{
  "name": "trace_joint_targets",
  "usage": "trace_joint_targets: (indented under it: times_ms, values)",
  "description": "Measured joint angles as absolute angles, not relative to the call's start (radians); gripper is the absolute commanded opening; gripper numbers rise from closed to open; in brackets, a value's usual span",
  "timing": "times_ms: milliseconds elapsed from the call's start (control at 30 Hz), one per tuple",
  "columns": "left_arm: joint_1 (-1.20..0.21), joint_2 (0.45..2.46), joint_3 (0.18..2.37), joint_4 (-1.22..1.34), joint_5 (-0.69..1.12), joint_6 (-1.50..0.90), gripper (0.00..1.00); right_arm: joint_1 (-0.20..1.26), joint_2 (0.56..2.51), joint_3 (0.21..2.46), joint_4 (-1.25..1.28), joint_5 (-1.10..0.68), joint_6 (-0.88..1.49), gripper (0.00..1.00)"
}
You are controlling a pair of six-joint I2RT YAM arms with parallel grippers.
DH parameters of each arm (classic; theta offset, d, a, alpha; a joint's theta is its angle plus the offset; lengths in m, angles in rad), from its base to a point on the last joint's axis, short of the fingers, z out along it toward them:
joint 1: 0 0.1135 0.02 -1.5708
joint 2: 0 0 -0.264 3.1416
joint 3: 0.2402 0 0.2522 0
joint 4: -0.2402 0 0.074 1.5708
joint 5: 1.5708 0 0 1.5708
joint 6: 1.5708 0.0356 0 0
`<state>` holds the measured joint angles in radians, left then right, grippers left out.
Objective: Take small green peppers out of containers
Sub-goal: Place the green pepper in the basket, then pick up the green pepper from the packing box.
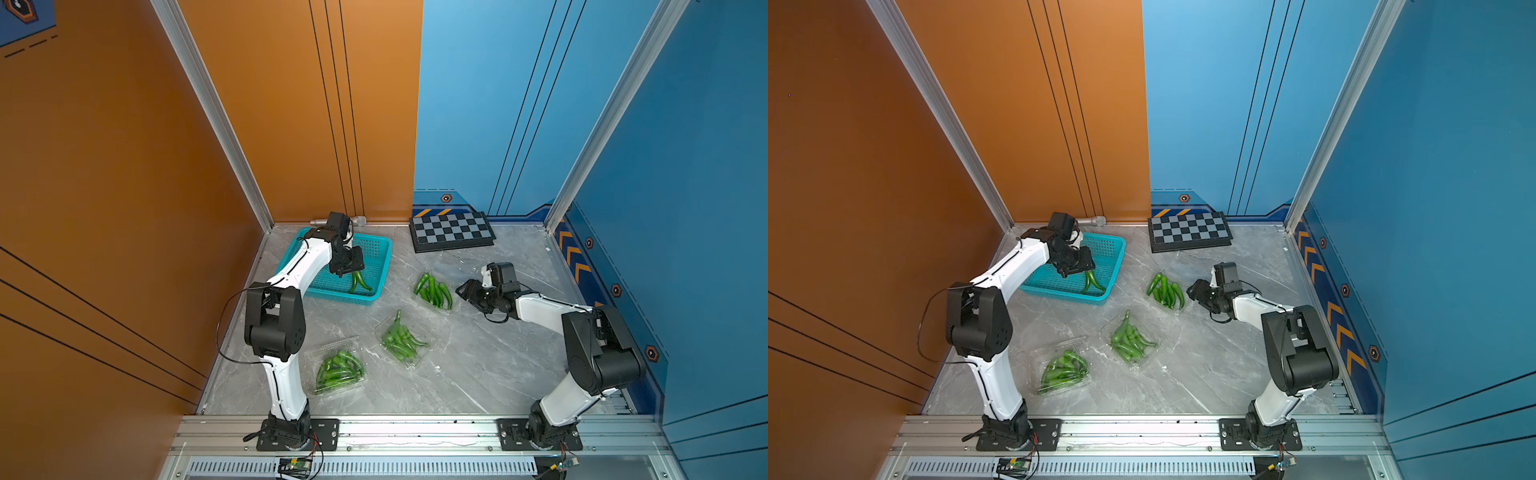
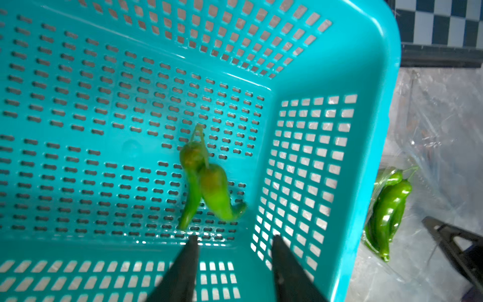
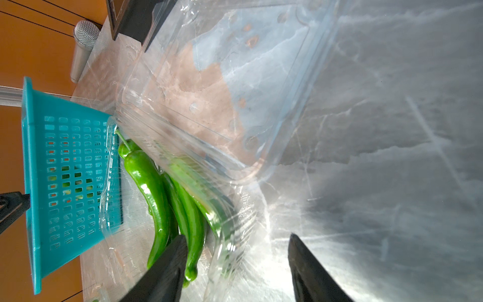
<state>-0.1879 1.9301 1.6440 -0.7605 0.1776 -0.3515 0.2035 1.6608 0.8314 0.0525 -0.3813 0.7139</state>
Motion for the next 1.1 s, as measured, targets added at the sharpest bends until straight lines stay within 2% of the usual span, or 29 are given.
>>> trace_joint_targets:
  times_ms: [300,500,633,867,1100]
  values:
    - [-0.241,1.861,1.651,-0.773,0.168,-0.356,0.63,0.204,1.661,0.831,0.052,-0.381,0.710,0.64]
    - [-0.475,1.858,1.783,-0.772,0.221,-0.306,0.63,0.204,1.661,0.831,0.052,-0.370,0.710,0.63]
    - [-0.574,1.964,1.903,-0.759,0.296,-0.290,0.61,0.204,1.661,0.831,0.052,-0.370,0.710,0.61]
    - [-0.593,2.191,1.966,-0.761,0.339,-0.291,0.61,0.206,1.663,0.842,0.051,-0.370,0.710,0.60]
    - [-0.618,2.240,1.985,-0.777,0.346,-0.291,0.59,0.225,1.672,0.877,0.052,-0.370,0.710,0.59]
